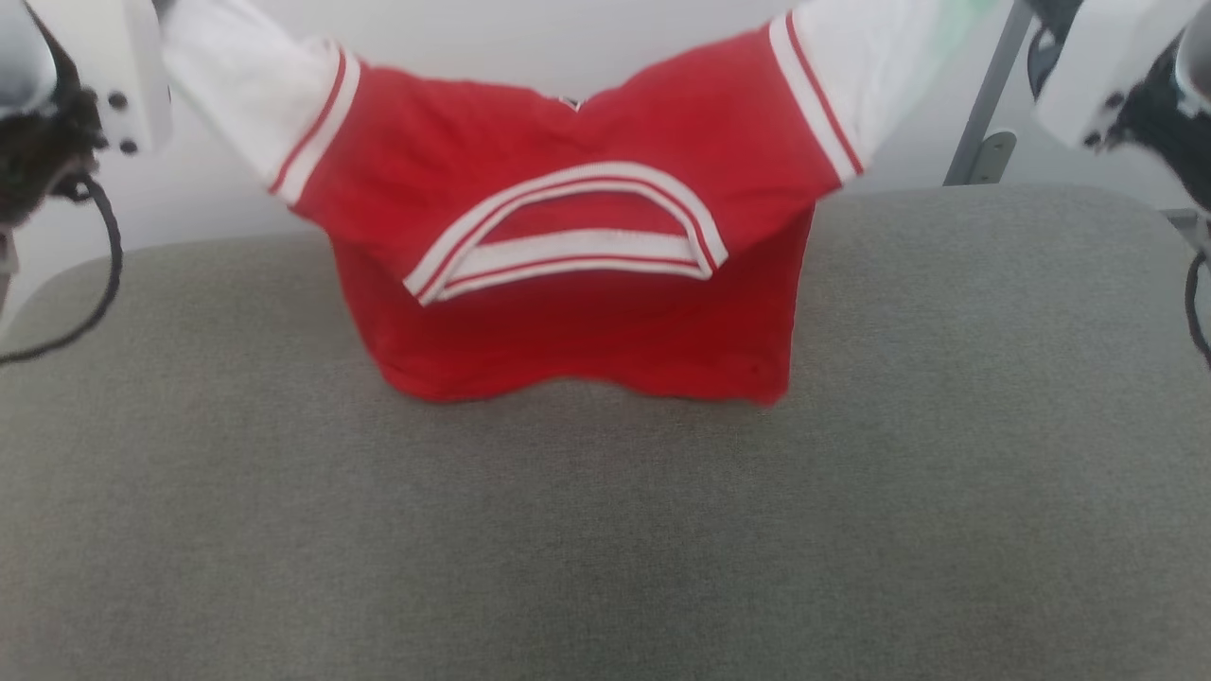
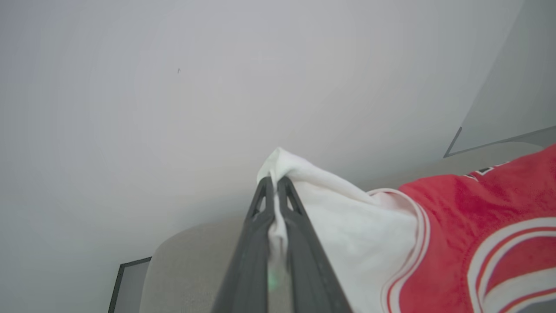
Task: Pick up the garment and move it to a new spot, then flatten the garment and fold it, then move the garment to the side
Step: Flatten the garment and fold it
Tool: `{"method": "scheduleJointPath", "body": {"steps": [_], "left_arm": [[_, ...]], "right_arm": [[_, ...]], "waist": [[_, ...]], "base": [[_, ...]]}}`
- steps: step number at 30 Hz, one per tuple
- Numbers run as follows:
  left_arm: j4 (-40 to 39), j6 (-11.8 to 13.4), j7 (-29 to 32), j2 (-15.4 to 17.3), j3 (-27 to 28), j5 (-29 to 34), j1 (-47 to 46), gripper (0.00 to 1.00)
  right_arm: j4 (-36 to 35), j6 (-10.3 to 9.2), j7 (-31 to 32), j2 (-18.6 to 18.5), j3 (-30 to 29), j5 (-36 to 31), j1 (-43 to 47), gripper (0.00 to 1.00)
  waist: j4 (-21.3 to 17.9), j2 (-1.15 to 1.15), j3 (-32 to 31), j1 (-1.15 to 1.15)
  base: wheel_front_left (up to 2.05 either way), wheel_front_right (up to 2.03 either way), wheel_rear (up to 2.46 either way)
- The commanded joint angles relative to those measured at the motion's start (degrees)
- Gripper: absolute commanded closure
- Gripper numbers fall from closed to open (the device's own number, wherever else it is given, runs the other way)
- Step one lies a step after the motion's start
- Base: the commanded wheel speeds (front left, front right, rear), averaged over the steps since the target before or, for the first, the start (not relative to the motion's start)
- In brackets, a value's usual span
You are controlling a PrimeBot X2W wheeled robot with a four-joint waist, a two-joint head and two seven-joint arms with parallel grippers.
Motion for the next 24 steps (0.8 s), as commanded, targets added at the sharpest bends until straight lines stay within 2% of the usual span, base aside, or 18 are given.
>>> {"method": "scheduleJointPath", "body": {"steps": [1,10,15,19,20,24], "left_arm": [[0.3,-0.5,-0.7,0.0,0.0,0.5,-1.1,1.00],[5.3,-3.3,-5.6,-2.8,-0.8,2.5,-8.2,1.00],[8.4,-5.2,-10.6,-4.6,-0.9,3.6,-12.5,1.00],[12.0,-6.6,-15.8,-6.5,-0.8,5.1,-17.2,1.00],[14.1,-7.5,-18.6,-7.5,-1.0,5.9,-19.7,1.00],[18.6,-8.8,-25.2,-9.2,-1.4,8.1,-25.4,1.00]], "right_arm": [[0.2,-0.01,-0.9,0.0,0.4,0.3,-1.1,1.00],[6.8,-0.02,-7.4,-0.4,4.9,1.5,-9.1,1.00],[11.6,-0.02,-13.2,-0.7,6.6,0.0,-13.5,1.00],[16.5,-0.02,-19.3,-0.8,7.9,-2.3,-17.7,1.00],[19.1,-0.02,-23.2,-0.6,8.2,-3.8,-20.1,1.00],[24.4,-0.02,-31.5,0.2,8.9,-7.9,-25.1,1.00]], "waist": [[-0.1,0.00,-0.1,0.00],[-0.7,0.00,0.9,0.00],[-0.6,0.00,5.4,0.00],[-0.5,0.00,10.4,0.00],[-0.3,0.00,13.0,0.00],[0.1,0.00,17.8,0.00]], "base": [[0.00,0.00,0.00],[0.00,0.00,0.00],[0.00,0.00,0.00],[0.00,0.00,0.00],[0.00,0.00,0.00],[0.00,0.00,0.00]]}}
